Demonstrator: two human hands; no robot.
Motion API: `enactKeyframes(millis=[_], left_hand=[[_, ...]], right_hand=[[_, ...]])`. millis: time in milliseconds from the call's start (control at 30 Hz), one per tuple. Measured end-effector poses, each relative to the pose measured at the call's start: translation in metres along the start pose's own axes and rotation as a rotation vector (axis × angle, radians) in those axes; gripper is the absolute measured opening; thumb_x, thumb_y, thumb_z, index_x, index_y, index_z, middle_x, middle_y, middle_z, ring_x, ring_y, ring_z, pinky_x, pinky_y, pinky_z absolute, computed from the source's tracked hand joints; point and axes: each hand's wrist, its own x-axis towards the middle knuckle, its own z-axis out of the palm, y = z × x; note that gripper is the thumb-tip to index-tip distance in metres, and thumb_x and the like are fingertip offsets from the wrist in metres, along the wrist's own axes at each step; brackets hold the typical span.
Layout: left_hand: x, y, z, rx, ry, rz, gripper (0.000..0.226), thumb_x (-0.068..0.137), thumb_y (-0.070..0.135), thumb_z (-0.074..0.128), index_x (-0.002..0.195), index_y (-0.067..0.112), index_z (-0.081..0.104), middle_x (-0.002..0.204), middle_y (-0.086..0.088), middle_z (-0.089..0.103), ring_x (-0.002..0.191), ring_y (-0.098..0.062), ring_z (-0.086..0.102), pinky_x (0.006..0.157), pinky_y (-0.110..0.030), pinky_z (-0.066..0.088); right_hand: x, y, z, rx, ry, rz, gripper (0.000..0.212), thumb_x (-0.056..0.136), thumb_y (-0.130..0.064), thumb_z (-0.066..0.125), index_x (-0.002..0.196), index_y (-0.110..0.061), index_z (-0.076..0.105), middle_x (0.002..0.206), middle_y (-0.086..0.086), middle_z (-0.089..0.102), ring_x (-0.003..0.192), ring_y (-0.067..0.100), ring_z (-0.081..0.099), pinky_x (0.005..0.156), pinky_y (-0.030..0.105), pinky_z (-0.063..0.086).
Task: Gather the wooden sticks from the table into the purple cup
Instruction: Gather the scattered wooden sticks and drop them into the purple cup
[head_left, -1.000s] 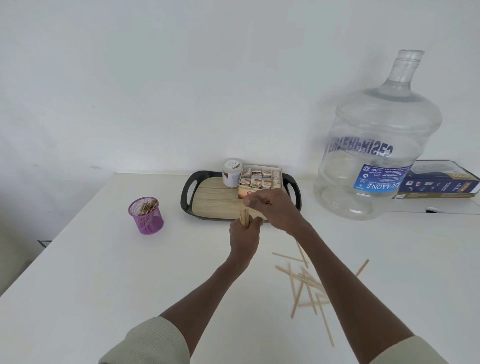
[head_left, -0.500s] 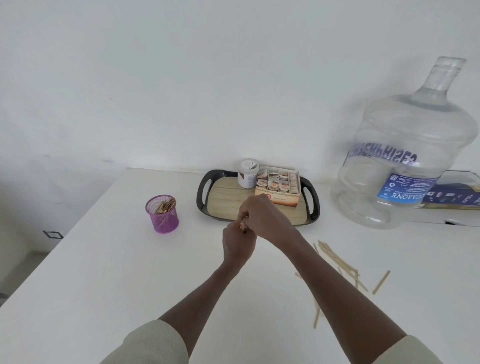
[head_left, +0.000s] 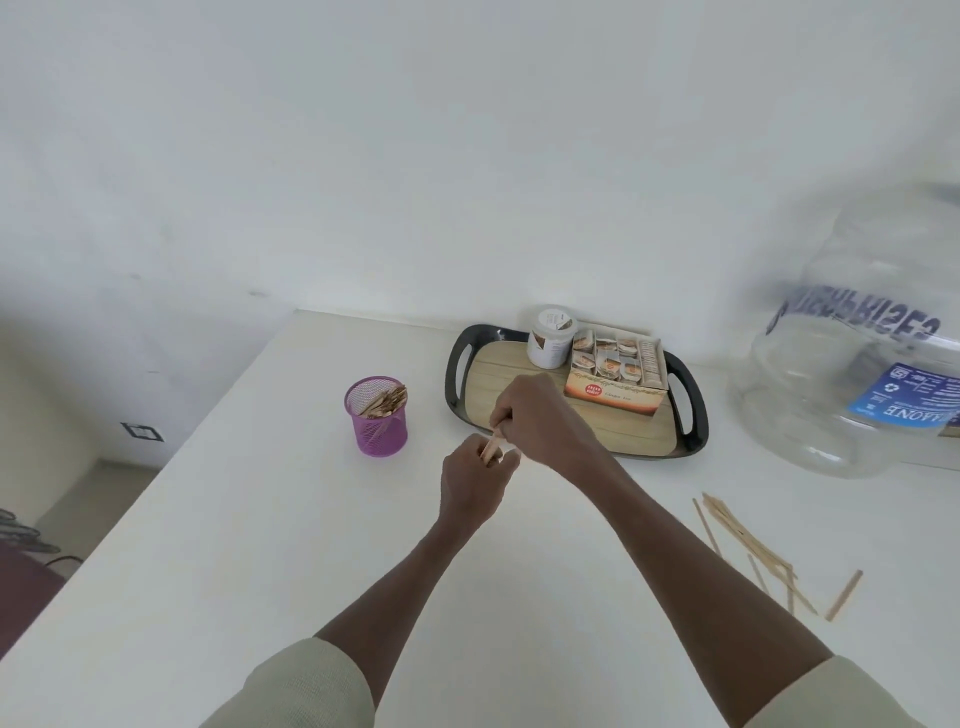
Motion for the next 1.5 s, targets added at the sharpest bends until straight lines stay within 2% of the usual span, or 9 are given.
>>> enactKeyframes(millis=[267,467,700,833,1067,1200,1333,1433,1500], left_hand=[[0.013,-0.031,-0.022,-0.125,0.035,-0.146,0.023,0.082,0.026,0.072,0.096,0.015,0.059,0.076,0.007,0.061,0.067,-0.003,0.056,0.056,-0.009,0.04],[0.017,-0.037,-0.022,-0.122,-0.018,-0.157,0.019,0.082,0.027,0.071,0.092,0.013,0.063,0.081,0.005,0.066,0.071,-0.006,0.059,0.058,-0.011,0.039],[0.018,-0.043,-0.029,-0.082,-0.072,-0.117,0.013,0.086,0.024,0.063,0.075,0.024,0.057,0.077,0.007,0.065,0.066,-0.005,0.055,0.055,-0.013,0.037],[0.02,-0.048,-0.032,-0.088,-0.106,-0.094,0.009,0.085,0.024,0.06,0.079,0.019,0.059,0.078,0.005,0.068,0.066,-0.009,0.055,0.057,-0.018,0.039],[0.019,-0.05,-0.032,-0.061,-0.099,-0.085,0.014,0.086,0.025,0.062,0.073,0.023,0.056,0.074,0.009,0.064,0.064,-0.005,0.053,0.059,-0.018,0.037],[0.019,-0.042,-0.031,-0.056,-0.085,-0.07,0.02,0.086,0.026,0.065,0.07,0.029,0.054,0.074,0.01,0.064,0.068,-0.003,0.056,0.059,-0.013,0.037],[0.018,-0.03,-0.024,-0.054,-0.076,-0.048,0.019,0.085,0.029,0.067,0.07,0.029,0.054,0.074,0.011,0.064,0.069,-0.001,0.057,0.057,-0.01,0.036],[0.015,-0.021,-0.016,-0.042,-0.07,-0.025,0.018,0.084,0.029,0.067,0.071,0.029,0.055,0.074,0.011,0.065,0.069,-0.002,0.058,0.057,-0.01,0.037],[0.011,-0.013,-0.01,-0.039,-0.065,-0.015,0.018,0.084,0.028,0.067,0.071,0.029,0.055,0.073,0.012,0.064,0.068,-0.002,0.058,0.057,-0.01,0.036]], right_hand=[[0.055,-0.045,-0.016,0.094,0.155,-0.072,0.02,0.081,0.005,0.061,0.082,-0.005,0.079,0.078,0.004,0.074,0.056,0.005,0.056,0.056,0.007,0.039],[0.105,-0.079,0.022,0.049,0.208,-0.151,0.018,0.084,0.003,0.061,0.088,-0.003,0.077,0.086,0.011,0.076,0.082,0.025,0.07,0.077,0.034,0.057],[0.133,-0.087,0.075,-0.153,0.077,-0.123,0.026,0.077,0.013,0.048,0.085,0.0,0.069,0.083,0.011,0.069,0.078,0.029,0.065,0.068,0.037,0.056],[0.133,-0.093,0.084,-0.309,-0.041,-0.168,0.03,0.07,0.018,0.037,0.064,-0.008,0.051,0.061,0.004,0.045,0.065,0.026,0.047,0.049,0.026,0.032],[0.135,-0.085,0.092,-0.267,-0.083,-0.242,0.015,0.092,-0.003,0.054,0.079,-0.004,0.063,0.068,0.007,0.052,0.066,0.026,0.047,0.06,0.028,0.039],[0.134,-0.082,0.081,-0.181,-0.102,-0.186,0.04,0.077,0.015,0.045,0.055,-0.016,0.035,0.056,0.003,0.037,0.064,0.025,0.035,0.044,0.026,0.024],[0.125,-0.078,0.062,-0.05,-0.05,-0.217,0.06,0.074,0.02,0.043,0.058,-0.032,0.017,0.057,-0.008,0.022,0.071,0.023,0.03,0.048,0.025,0.02],[0.117,-0.064,0.052,-0.005,-0.014,-0.22,0.058,0.075,0.021,0.042,0.055,-0.033,0.03,0.054,-0.006,0.029,0.071,0.02,0.03,0.049,0.018,0.019],[0.111,-0.052,0.051,0.016,0.004,-0.2,0.039,0.071,0.021,0.039,0.056,-0.008,0.059,0.053,0.012,0.043,0.066,0.021,0.032,0.054,0.025,0.03]])
